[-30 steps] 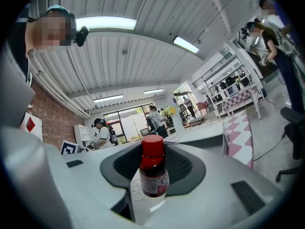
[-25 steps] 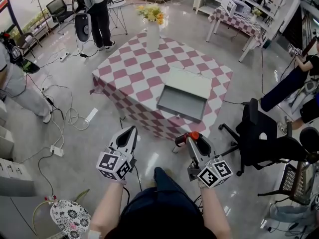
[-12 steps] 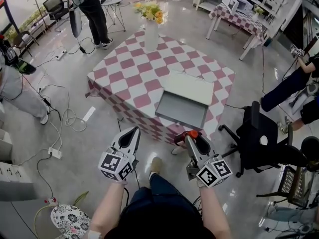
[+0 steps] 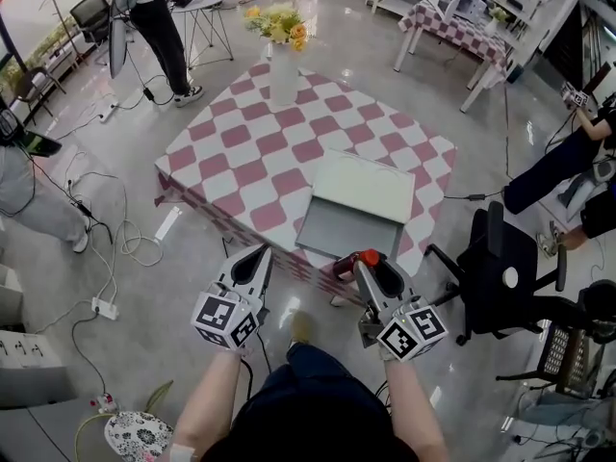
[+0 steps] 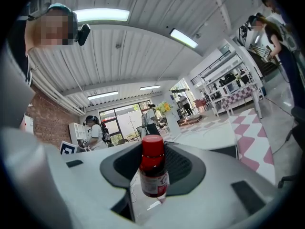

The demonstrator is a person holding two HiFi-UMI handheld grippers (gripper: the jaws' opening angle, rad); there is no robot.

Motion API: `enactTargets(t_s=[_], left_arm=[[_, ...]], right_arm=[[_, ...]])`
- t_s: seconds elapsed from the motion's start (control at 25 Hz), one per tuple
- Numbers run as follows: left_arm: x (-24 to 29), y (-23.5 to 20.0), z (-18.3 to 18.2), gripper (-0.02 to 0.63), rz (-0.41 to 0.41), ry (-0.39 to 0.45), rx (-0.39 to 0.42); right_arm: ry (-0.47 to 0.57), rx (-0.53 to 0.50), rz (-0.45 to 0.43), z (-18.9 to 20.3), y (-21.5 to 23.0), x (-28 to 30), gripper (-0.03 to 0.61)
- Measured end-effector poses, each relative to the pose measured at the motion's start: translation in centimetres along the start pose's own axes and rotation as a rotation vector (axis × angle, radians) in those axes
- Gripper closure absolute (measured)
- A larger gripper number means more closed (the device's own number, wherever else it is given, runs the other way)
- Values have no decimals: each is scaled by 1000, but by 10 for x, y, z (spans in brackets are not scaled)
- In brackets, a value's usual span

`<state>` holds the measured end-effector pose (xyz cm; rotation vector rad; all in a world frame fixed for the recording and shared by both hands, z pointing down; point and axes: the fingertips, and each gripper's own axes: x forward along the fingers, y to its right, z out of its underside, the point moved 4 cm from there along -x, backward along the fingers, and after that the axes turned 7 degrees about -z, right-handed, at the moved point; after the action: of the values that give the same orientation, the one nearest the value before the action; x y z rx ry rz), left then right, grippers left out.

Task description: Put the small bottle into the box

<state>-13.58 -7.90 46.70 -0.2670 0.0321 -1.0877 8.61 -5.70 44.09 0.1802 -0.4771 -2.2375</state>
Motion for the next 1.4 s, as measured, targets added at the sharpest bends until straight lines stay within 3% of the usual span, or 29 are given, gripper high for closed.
enactTargets(t_s=[0.8, 1.4], left_arm=[[78, -26, 18, 604, 42, -73, -10], [101, -31, 25, 604, 54, -96, -13]], right_arm=[[-186, -64, -19, 7, 44, 78, 434], [-266, -66, -66, 19, 53, 107, 434]])
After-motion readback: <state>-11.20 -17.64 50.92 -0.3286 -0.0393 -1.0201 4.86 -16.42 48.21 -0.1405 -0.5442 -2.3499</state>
